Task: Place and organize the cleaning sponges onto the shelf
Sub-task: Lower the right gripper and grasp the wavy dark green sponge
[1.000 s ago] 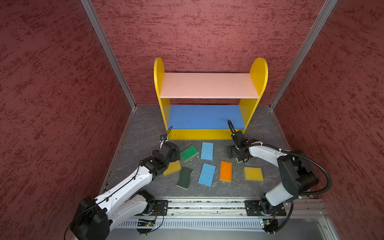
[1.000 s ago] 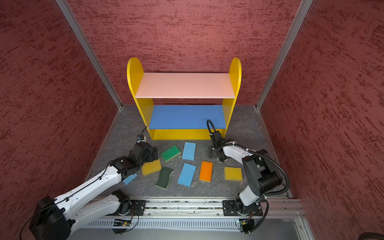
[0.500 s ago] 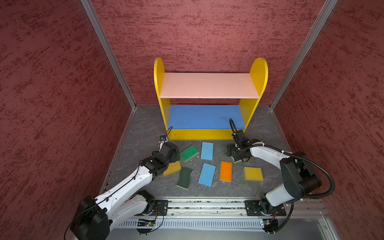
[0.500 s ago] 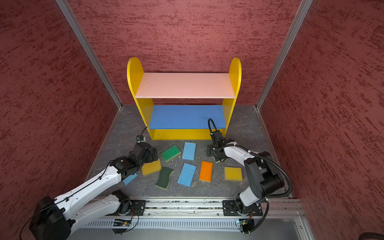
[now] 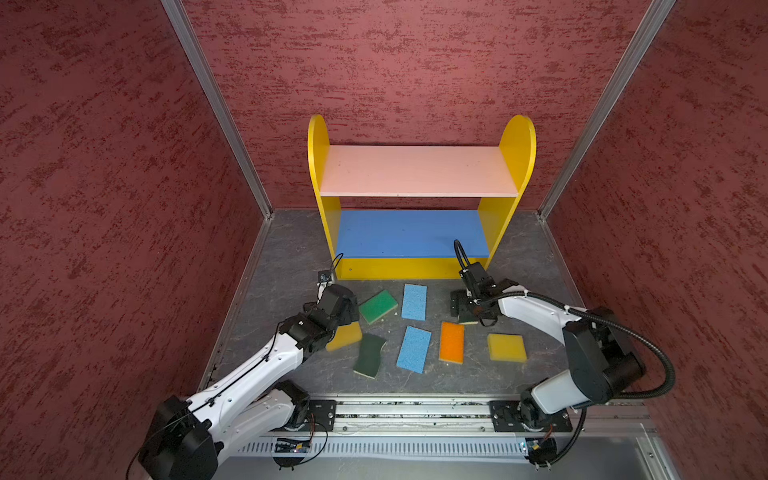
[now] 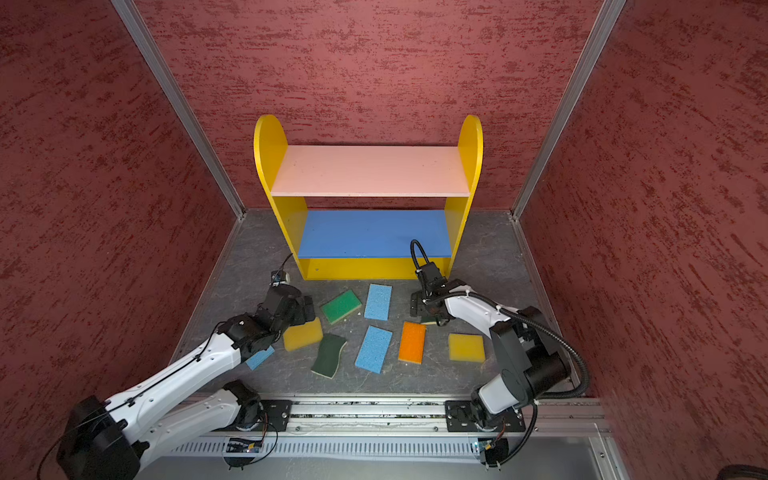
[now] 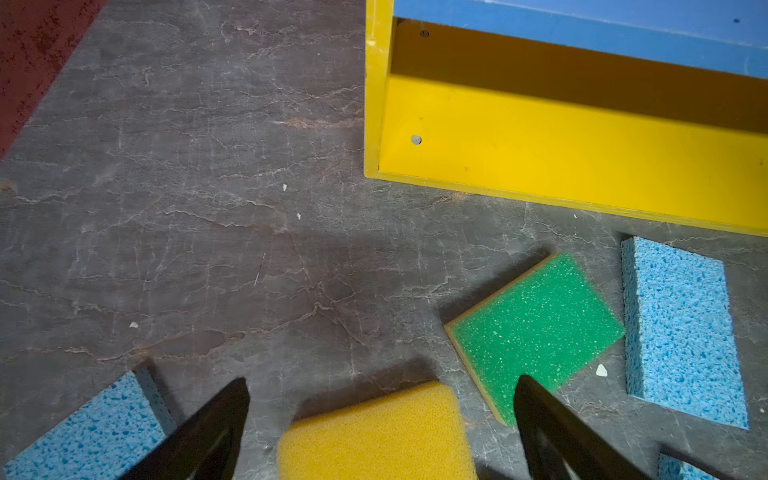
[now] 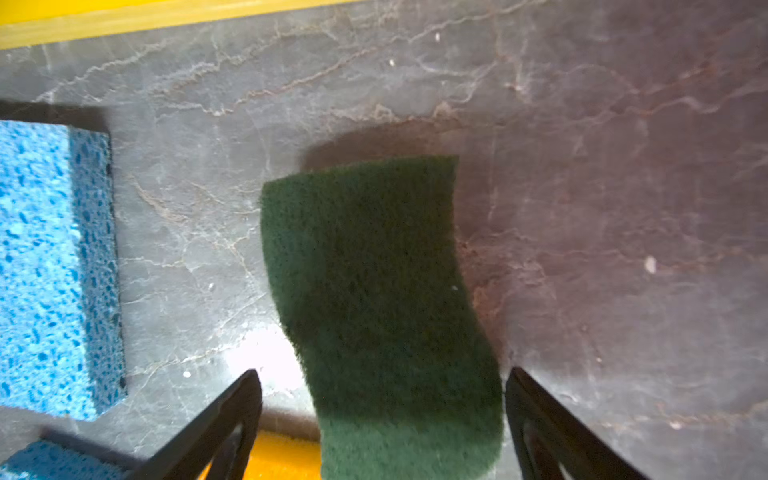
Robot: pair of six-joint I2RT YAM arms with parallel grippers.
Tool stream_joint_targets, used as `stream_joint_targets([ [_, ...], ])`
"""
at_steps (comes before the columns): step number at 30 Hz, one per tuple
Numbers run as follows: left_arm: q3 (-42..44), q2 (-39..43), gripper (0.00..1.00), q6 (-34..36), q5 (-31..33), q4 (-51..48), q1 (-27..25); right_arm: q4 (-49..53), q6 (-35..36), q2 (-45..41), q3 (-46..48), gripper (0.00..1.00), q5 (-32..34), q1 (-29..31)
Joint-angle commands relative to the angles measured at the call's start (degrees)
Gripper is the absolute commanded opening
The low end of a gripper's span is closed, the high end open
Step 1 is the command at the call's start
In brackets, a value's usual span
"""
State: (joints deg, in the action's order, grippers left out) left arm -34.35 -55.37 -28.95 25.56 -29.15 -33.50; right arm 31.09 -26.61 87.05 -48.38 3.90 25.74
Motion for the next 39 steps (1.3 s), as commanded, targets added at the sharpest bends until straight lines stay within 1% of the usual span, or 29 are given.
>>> stream_joint_targets([
  [1,0.6,0.6,0.99,-0.8,0.0,-0.4,-0.3,1.2,-0.6,-1.5,-1.3,0.94,3.4,0.4],
  [5,0.3,0.3,0.99,-0.6,0.0,-0.6,-0.2,0.1,-0.2,-1.1,-0.9,0.95,3.9,0.4],
  [11,-0.5,-0.5,0.99,-1.1,0.0,-1.5,-0.2,-1.8,1.4,0.9,-0.5,0.95,3.0,0.4],
  [18,-0.9,-0.9,0.99,-1.8,0.1,-1.6,-0.2,-3.4,2.9,0.9,1.2,0.95,1.6,0.5],
  [25,-2.5,-2.7,0.99,-1.8,-0.3,-1.8,-0.2,-3.1,3.0,4.0,0.8,0.95,3.6,0.4],
  [30,-2.7,-3.1,1.0,-2.0,-0.5,-1.9,-0.3,-4.4,3.1,4.9,1.0,0.94,3.6,0.4],
  [33,-2.8,-3.1,0.99,-2.1,-0.5,-1.9,-0.3,-4.5,3.3,6.0,0.8,0.92,3.5,0.4],
  [39,-3.3,-3.5,0.99,-2.8,0.5,-2.8,-0.3,-6.2,3.2,7.1,1.4,0.84,2.3,0.4],
])
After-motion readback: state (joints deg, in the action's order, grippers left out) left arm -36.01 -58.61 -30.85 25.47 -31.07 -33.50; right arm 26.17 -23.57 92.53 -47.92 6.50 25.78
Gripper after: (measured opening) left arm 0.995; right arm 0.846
